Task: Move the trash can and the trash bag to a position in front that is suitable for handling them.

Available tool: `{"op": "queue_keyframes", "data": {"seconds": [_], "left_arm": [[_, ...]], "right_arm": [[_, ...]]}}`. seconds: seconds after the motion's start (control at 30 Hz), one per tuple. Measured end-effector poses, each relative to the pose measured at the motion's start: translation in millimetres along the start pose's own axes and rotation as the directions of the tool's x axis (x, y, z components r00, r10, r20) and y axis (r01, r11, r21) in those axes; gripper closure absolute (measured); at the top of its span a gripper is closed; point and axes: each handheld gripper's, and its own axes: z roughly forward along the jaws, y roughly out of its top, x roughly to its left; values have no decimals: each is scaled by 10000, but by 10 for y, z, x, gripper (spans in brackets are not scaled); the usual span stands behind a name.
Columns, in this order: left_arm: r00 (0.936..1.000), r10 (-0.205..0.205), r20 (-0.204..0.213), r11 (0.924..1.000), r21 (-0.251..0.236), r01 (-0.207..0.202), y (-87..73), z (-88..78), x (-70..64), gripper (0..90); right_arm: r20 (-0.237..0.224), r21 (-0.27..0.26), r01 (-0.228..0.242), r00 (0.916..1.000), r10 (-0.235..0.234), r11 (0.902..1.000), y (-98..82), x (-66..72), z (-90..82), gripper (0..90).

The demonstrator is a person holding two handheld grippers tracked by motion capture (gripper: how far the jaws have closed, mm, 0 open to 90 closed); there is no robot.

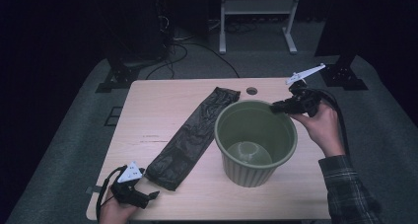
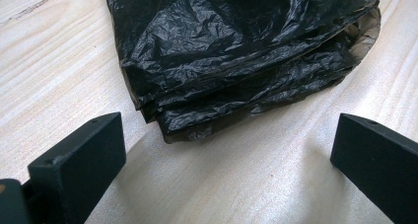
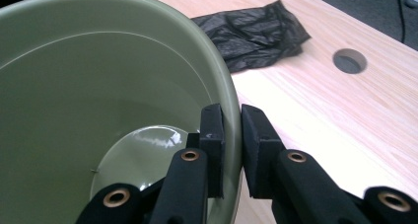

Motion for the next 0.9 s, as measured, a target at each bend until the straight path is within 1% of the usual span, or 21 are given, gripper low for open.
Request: {"op": "queue_keyframes", "data": {"seconds": [0.03,0.07,0.1,0.2,0.23,0.3,0.4,0.43,0.47,0.5,0.63,0.73,0.77,0.8,0.83,0.87,0.9], "left_arm": [[10000,0,0,10000,0,0,0,0,0,0],[10000,-1,1,10000,-7,1,0,1,0,0],[10000,0,-2,10000,-8,0,0,1,0,0],[10000,0,-2,10000,-9,0,0,1,0,0],[10000,1,1,10000,0,-1,0,0,0,0],[10000,2,1,10000,-5,-2,0,0,0,0],[10000,3,0,10000,-6,-3,0,1,0,0],[10000,3,3,10000,3,-3,0,0,0,0],[10000,-1,2,10000,-7,1,0,1,0,0],[10000,1,2,10000,2,-1,0,0,0,0],[10000,-1,2,10000,0,1,0,0,0,0],[10000,-2,0,10000,-1,2,1,1,0,0],[10000,-1,2,10000,2,1,1,0,-1,0],[10000,1,1,10000,2,-1,1,0,-1,0],[10000,-1,2,10000,1,1,1,0,-1,0],[10000,-3,3,10000,1,3,1,1,0,0],[10000,0,2,10000,1,0,1,1,0,0]], "right_arm": [[0,0,0,10000,0,10000,0,0,0,802],[-53,14,35,10000,-35,10000,12,28,14,802],[-118,31,189,9998,-189,9998,37,76,44,803],[-215,27,290,9993,-290,9996,60,124,75,802],[-334,19,359,9988,-358,9994,80,182,106,802],[-350,16,417,9985,-416,9991,87,200,116,802],[-447,63,586,9973,-583,9983,117,276,149,802],[-474,107,684,9966,-678,9976,137,323,168,802],[-474,107,684,9966,-678,9976,137,323,168,802],[-543,102,754,9957,-747,9971,149,367,188,802],[-648,63,785,9949,-779,9969,154,419,208,802],[-759,-23,754,9943,-753,9972,153,429,216,792],[-781,-65,739,9942,-741,9972,150,427,216,782],[-757,-116,730,9944,-737,9973,146,428,213,688],[-689,-223,691,9951,-705,9974,145,427,208,620],[-630,-356,558,9963,-580,9978,141,420,180,588],[-625,-443,546,9964,-573,9975,138,418,160,532]]}}
